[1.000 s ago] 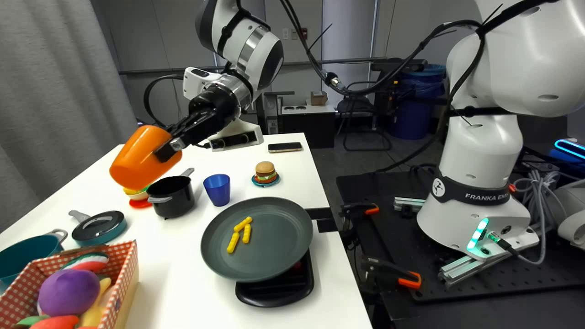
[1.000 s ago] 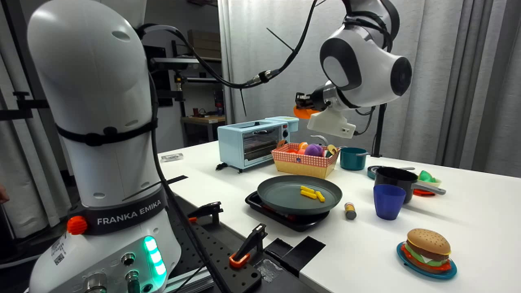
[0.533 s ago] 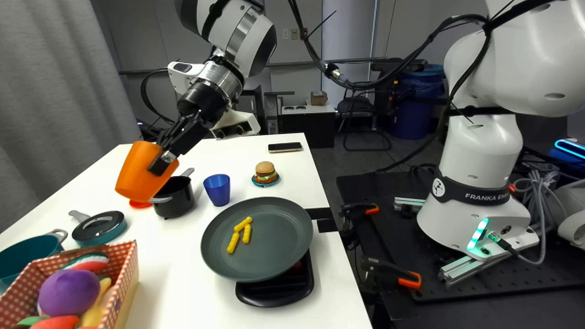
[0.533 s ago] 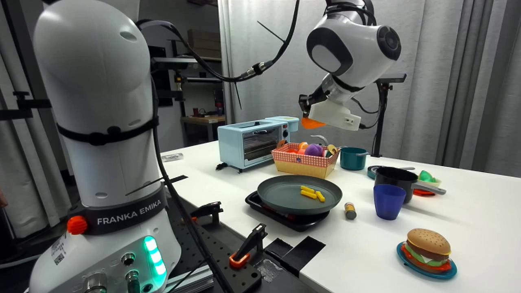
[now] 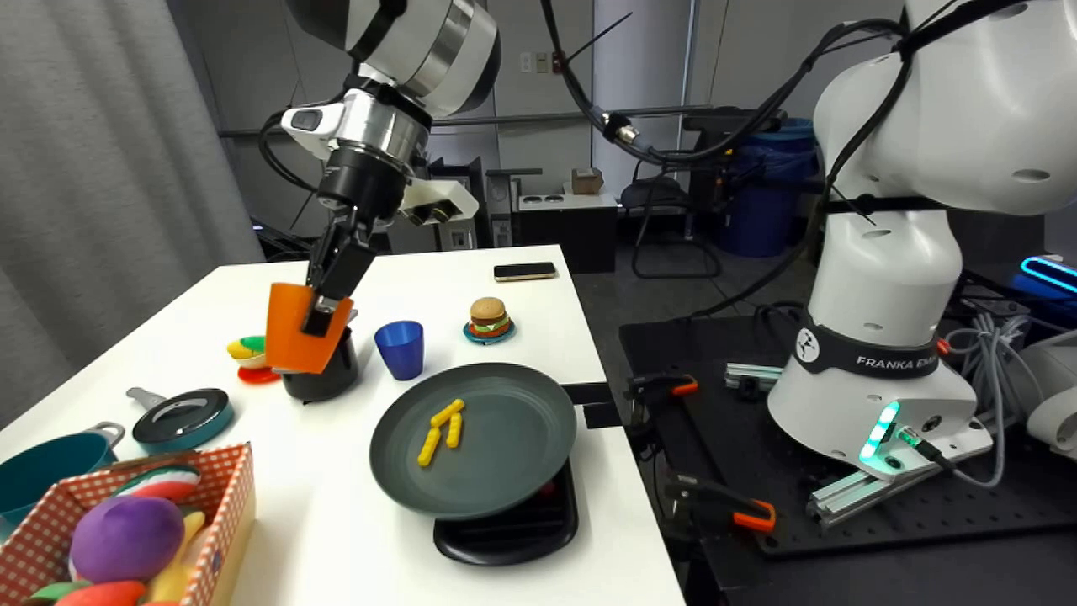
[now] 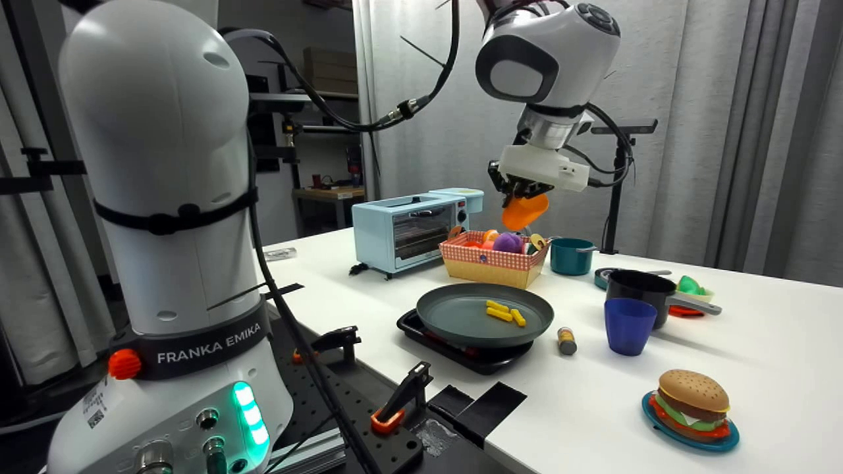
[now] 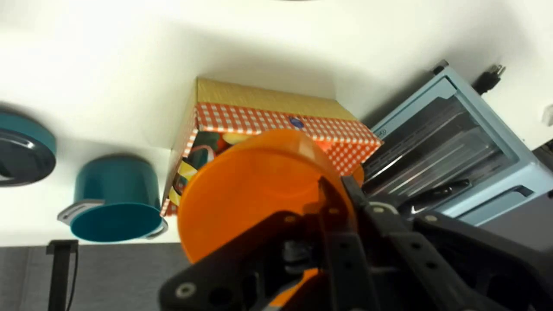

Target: Pour the contents in the orange cup onto the grey plate.

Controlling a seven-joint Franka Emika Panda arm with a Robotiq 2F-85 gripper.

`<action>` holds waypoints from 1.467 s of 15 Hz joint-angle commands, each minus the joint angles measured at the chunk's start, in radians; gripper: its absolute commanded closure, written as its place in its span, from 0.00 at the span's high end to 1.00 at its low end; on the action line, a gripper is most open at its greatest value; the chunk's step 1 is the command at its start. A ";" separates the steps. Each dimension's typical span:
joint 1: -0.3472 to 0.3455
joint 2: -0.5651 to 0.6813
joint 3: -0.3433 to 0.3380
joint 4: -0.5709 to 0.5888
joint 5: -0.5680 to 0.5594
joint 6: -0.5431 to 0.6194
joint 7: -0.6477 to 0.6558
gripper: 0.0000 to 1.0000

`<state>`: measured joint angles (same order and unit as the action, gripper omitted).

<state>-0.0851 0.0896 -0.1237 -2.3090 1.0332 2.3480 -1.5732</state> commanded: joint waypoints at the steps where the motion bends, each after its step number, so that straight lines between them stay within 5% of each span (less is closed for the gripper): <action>1: 0.021 -0.013 0.025 -0.011 -0.194 0.079 0.234 0.01; 8: 0.034 0.030 0.073 0.046 -0.548 0.042 0.615 0.01; 15: 0.067 0.097 0.106 0.096 -0.866 0.128 1.003 0.01; 22: 0.085 0.212 0.126 0.190 -1.022 0.158 1.259 0.01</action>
<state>-0.0097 0.2464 0.0014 -2.1779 0.0754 2.4875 -0.4157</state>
